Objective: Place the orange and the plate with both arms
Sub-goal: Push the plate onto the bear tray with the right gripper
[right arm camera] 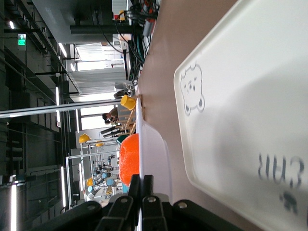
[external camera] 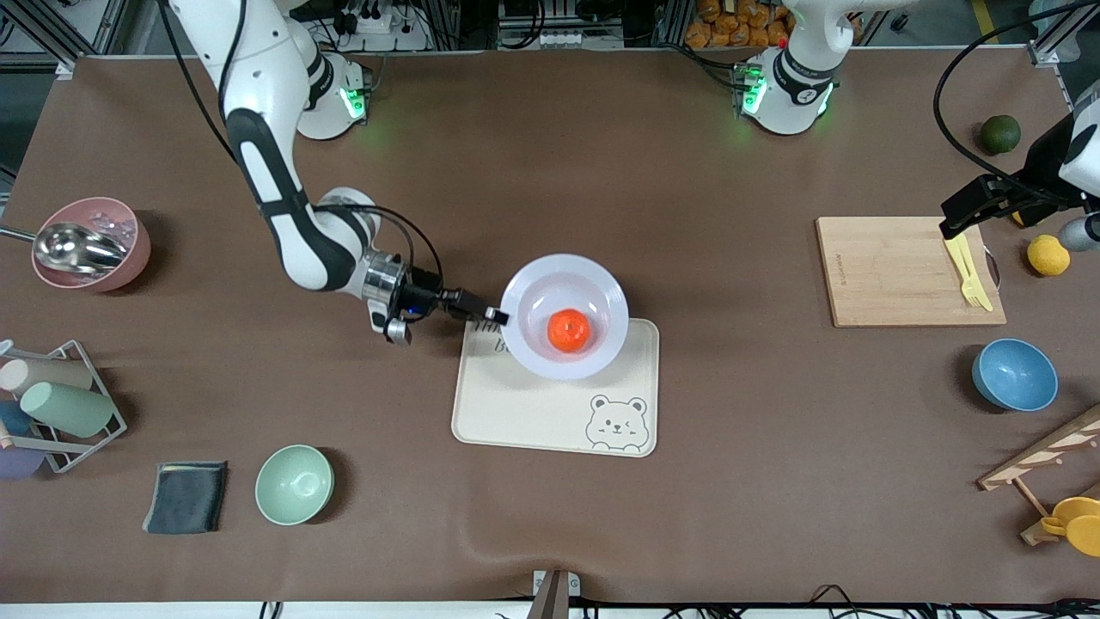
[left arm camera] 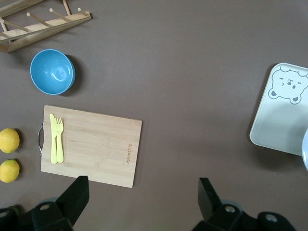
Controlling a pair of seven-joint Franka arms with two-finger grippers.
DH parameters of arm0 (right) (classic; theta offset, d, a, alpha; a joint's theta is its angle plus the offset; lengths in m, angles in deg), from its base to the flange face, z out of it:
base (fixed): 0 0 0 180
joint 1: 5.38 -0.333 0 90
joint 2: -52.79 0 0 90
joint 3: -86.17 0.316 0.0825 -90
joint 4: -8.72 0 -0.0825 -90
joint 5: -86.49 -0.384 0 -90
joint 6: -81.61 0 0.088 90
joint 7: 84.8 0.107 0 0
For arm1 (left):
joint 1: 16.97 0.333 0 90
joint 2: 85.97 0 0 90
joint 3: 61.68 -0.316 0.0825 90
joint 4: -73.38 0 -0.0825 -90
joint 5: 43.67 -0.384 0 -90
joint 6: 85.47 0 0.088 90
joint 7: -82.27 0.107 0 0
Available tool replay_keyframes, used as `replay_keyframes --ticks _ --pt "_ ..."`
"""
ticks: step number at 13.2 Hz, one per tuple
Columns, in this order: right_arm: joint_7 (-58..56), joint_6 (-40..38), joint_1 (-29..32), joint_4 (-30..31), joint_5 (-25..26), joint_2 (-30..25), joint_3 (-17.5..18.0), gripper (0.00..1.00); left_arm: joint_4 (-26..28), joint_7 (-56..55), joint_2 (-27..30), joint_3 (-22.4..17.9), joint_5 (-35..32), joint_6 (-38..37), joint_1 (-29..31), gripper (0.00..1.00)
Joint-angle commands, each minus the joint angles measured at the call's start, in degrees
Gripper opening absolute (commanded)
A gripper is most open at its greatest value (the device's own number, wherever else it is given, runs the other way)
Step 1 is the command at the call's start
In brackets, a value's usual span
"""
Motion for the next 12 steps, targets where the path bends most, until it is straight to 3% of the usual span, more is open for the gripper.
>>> replay_keyframes --ticks 1,6,10,11,12 --pt "0.08 -0.62 1.44 -9.01 -0.23 8.29 0.51 0.00 -0.63 0.47 -0.15 -0.10 0.03 0.03 0.19 1.00" --pt "-0.72 10.25 -1.80 -11.21 1.27 9.09 0.60 0.00 -0.63 0.38 -0.15 -0.10 -0.14 0.03 0.10 1.00" --pt "-0.72 11.24 -2.34 -11.84 0.91 10.23 0.60 0.00 -0.63 0.56 -0.58 -0.01 -0.23 0.03 0.10 1.00" --pt "-0.63 11.24 -2.43 -11.84 0.91 10.32 0.60 0.16 -0.63 0.56 -0.58 -0.01 -0.14 0.03 0.10 1.00" --pt "-0.80 11.16 -2.26 -11.84 1.00 10.49 0.51 0.21 -0.63 0.56 -0.58 -0.01 -0.14 0.03 0.10 1.00"
